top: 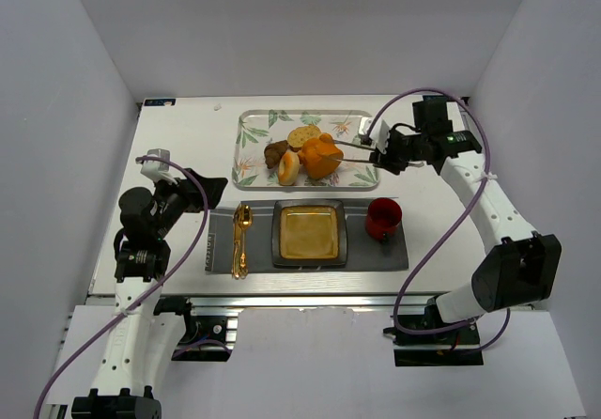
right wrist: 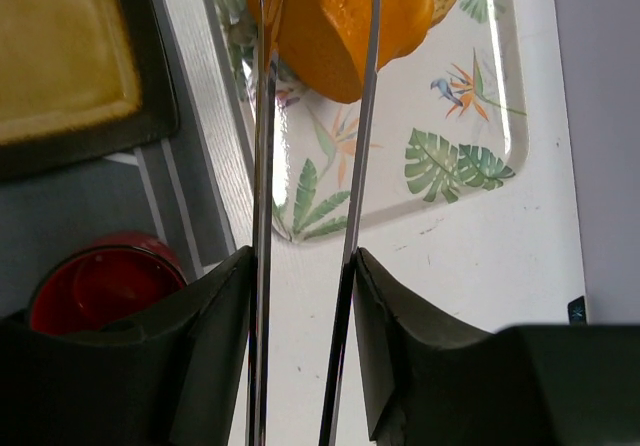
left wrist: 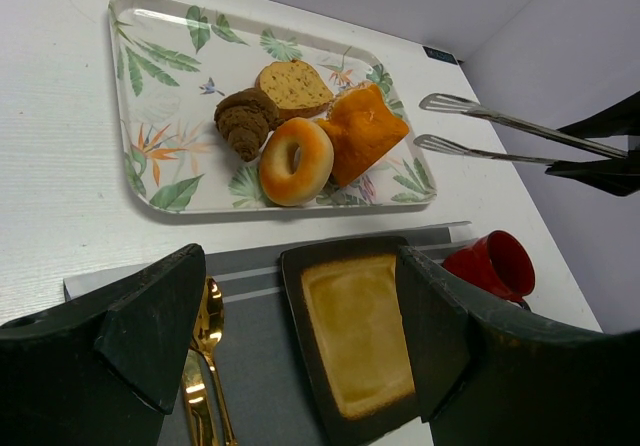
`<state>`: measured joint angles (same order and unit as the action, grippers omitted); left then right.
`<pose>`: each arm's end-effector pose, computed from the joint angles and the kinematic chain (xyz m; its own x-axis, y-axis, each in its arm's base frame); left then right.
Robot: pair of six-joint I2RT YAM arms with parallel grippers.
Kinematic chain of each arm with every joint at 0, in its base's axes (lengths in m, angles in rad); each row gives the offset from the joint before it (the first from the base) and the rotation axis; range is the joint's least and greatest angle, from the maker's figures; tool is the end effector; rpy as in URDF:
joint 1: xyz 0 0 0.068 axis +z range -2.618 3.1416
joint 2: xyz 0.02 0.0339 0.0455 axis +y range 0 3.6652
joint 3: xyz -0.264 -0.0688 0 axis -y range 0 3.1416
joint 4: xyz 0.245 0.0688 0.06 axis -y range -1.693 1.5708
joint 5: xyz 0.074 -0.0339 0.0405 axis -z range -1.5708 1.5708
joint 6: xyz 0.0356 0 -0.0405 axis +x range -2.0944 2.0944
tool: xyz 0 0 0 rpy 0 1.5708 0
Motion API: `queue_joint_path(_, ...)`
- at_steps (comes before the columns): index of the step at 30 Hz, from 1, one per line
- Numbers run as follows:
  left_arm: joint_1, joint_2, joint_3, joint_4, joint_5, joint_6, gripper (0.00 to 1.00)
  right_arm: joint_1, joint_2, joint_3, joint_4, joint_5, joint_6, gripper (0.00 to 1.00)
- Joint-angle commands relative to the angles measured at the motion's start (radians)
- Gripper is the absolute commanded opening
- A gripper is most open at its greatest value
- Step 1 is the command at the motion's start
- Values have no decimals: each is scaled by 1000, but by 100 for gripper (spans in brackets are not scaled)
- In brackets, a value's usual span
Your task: Place the bread
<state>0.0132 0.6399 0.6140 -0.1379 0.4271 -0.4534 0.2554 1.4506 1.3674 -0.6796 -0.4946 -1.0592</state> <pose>0.1599 -0.0126 0.3074 -0.3203 -0.4029 -0.8573 0.2851 0.8220 -0.4929 0.2992 0.0956 0.3422 0.1561 -0.7524 -0.6399 -0.8543 0.2223 -0.4698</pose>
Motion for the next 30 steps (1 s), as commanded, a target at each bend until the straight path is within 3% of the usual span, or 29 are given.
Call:
queue_joint_path(1, 2, 1, -5, 14, 10, -2, 86, 24, 20, 45, -5, 57, -103, 48)
queue_joint_path(21, 4, 15, -13, 15, 10, 9, 86, 74, 112, 42, 61, 200, -239, 47)
queue_joint_path(24, 4, 14, -10, 12, 7, 10, 86, 79, 126, 47, 52, 202, -248, 39)
queue_joint_path(28, 4, 7, -10, 4, 6, 10, 86, 79, 134, 68, 8, 194, -254, 11)
queue_joint_path(30, 4, 4, -10, 0, 4, 10, 86, 77, 119, 67, -5, 191, -249, 6)
